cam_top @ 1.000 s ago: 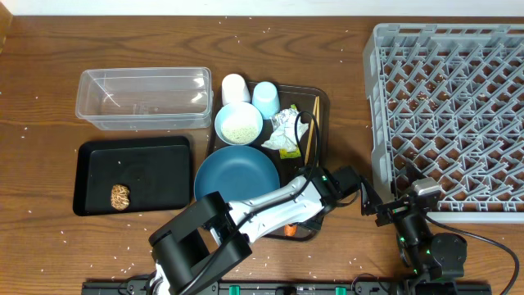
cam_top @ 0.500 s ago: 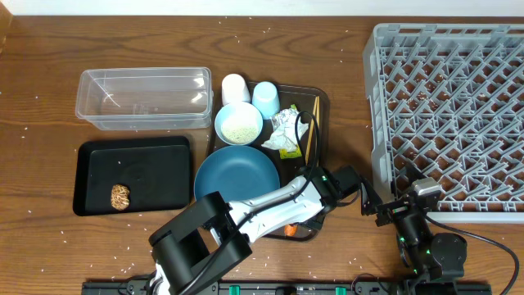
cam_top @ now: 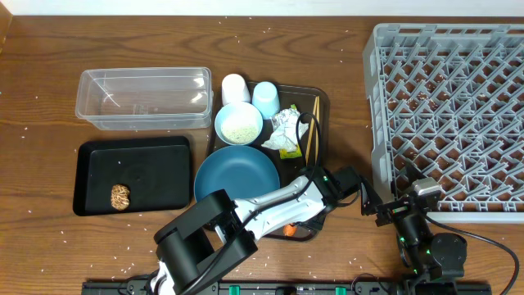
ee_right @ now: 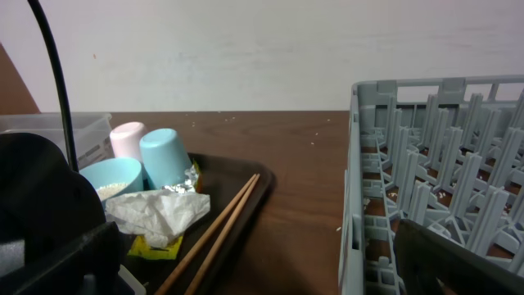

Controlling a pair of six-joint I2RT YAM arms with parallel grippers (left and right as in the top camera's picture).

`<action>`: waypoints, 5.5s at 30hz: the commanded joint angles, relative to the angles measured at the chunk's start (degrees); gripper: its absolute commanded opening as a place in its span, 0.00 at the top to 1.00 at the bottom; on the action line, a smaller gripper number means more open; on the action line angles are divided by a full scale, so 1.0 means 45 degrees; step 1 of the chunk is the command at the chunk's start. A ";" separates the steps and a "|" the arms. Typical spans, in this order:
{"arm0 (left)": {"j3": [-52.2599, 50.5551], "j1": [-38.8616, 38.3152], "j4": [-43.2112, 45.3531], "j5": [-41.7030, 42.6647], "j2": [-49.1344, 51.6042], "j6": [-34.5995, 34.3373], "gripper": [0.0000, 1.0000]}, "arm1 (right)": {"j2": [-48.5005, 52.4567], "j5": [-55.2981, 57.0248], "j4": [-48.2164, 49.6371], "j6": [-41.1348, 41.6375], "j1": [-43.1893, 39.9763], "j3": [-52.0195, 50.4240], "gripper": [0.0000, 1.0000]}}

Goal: Sort waste into correct bins and load items into the dishwasher rack

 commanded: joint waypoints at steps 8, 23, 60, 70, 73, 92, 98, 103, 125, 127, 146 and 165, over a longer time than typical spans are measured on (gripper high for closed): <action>-0.0024 0.0019 -0.0291 0.0097 0.0131 0.0821 0.63 | -0.0053 0.0034 -0.0053 -0.0102 0.0112 -0.0019 0.01; -0.0121 0.0019 -0.0573 0.0287 0.0316 0.1277 0.63 | -0.0053 0.0034 -0.0053 -0.0102 0.0112 -0.0019 0.01; 0.0646 0.0019 -0.1083 0.0291 -0.1127 0.1326 0.88 | -0.0053 0.0034 -0.0053 -0.0102 0.0112 -0.0019 0.01; 0.0656 0.0238 -0.0976 0.0272 -0.3186 0.1248 0.89 | -0.0053 0.0034 -0.0049 -0.0102 0.0112 -0.0019 0.01; 0.0656 0.0928 -0.0957 -0.0107 -0.4007 0.0767 0.91 | -0.0053 0.0034 -0.0049 -0.0102 0.0112 -0.0019 0.01; -0.0282 1.2220 -0.3206 -0.0879 -0.6271 -0.2958 0.92 | -0.0053 0.0034 -0.0053 -0.0102 0.0112 -0.0019 0.01; -0.1715 1.4018 -0.2691 -0.0879 -0.6207 -0.5693 0.91 | -0.0053 0.0034 -0.0049 -0.0102 0.0112 -0.0019 0.01; -0.3254 1.4780 -0.0918 -0.0879 -0.6188 -0.6173 0.91 | -0.0053 0.0034 -0.0049 -0.0102 0.0112 -0.0019 0.01; -0.3424 1.4688 0.0272 0.0301 -0.7067 -0.2696 0.37 | -0.0053 0.0034 -0.0049 -0.0102 0.0112 -0.0019 0.01; -0.3138 1.4124 0.0262 0.0282 -0.7645 -0.2560 0.37 | -0.0053 0.0034 -0.0053 -0.0102 0.0112 -0.0019 0.01; 0.3041 0.7179 0.0136 0.0257 -0.4750 0.4163 0.21 | -0.0053 0.0034 -0.0049 -0.0102 0.0112 -0.0019 0.01; 0.3293 0.7087 0.2443 -0.0923 -0.0350 0.5115 0.43 | -0.0053 0.0034 -0.0053 -0.0102 0.0112 -0.0019 0.01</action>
